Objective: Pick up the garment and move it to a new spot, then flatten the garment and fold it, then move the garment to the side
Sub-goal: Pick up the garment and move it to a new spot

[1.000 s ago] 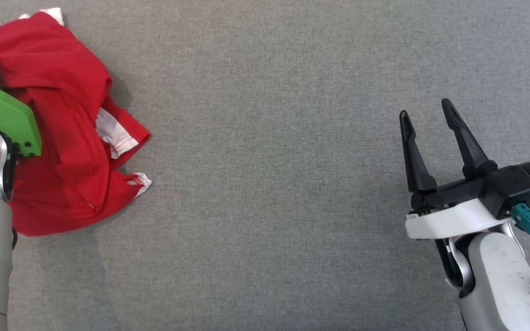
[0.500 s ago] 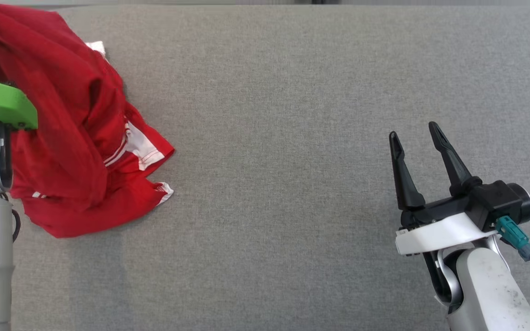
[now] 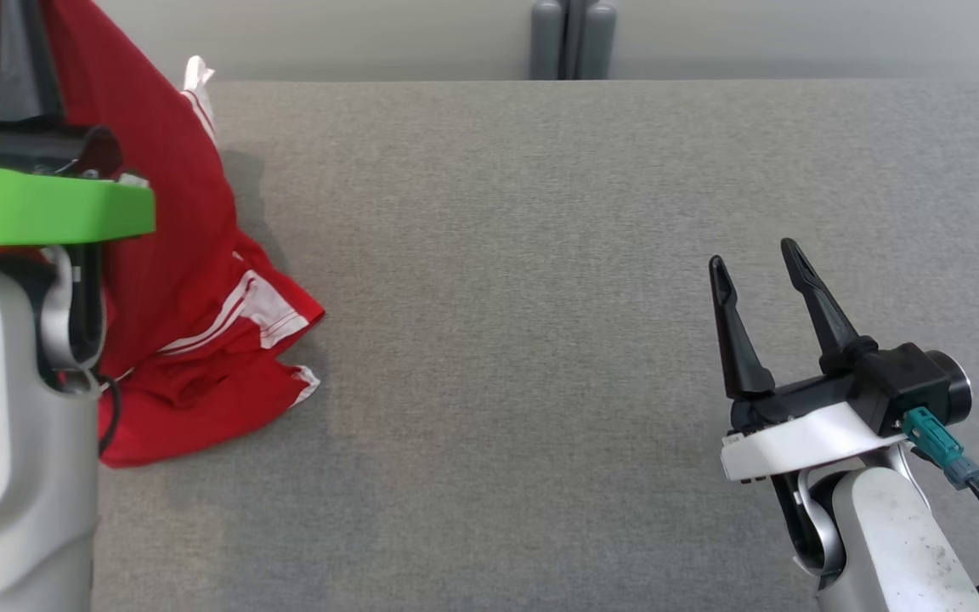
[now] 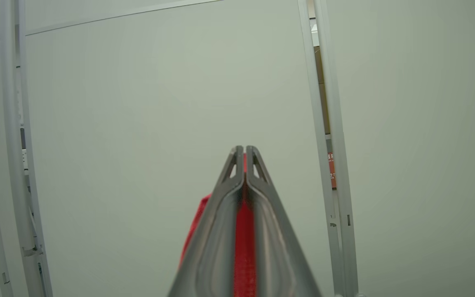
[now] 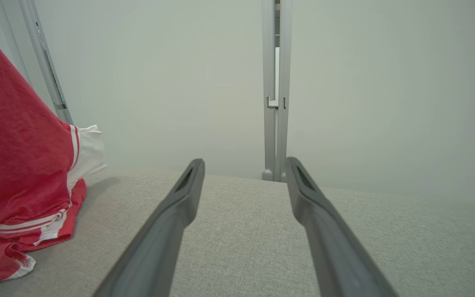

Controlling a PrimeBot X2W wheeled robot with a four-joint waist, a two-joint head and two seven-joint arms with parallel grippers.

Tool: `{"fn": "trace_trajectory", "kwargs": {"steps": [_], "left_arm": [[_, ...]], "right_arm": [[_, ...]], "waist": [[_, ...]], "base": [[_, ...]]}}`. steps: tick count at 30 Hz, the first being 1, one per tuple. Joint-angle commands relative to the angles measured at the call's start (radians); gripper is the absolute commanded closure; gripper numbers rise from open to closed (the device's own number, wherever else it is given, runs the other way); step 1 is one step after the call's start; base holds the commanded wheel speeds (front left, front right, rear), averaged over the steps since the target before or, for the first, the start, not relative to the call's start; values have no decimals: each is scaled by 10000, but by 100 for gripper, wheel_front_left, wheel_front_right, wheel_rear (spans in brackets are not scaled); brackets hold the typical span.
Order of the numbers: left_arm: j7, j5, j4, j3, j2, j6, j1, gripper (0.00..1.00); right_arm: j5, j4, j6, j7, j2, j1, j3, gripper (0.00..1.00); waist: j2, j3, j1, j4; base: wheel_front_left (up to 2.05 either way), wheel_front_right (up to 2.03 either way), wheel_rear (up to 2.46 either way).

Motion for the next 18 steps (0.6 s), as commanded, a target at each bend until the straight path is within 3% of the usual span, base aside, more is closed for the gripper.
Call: {"fn": "trace_trajectory", "kwargs": {"steps": [1, 9, 18], "left_arm": [[160, -107, -144, -85, -123, 64, 12, 100], [837, -290, -557, -867, -1194, 374, -657, 100], [411, 296, 798, -2433, -2004, 942, -1727, 100]], "right_arm": [[-13, -1, 1, -30, -4, -26, -9, 0], [342, -80, 1, -30, 10, -256, 76, 0], [925, -76, 2, -30, 15, -643, 146, 0]], "waist": [[-1, -42, 0, -302], [-1, 278, 0, -1479], [-1, 952, 0, -3296]], "base": [[0, 0, 0], [0, 0, 0], [0, 0, 0]]}}
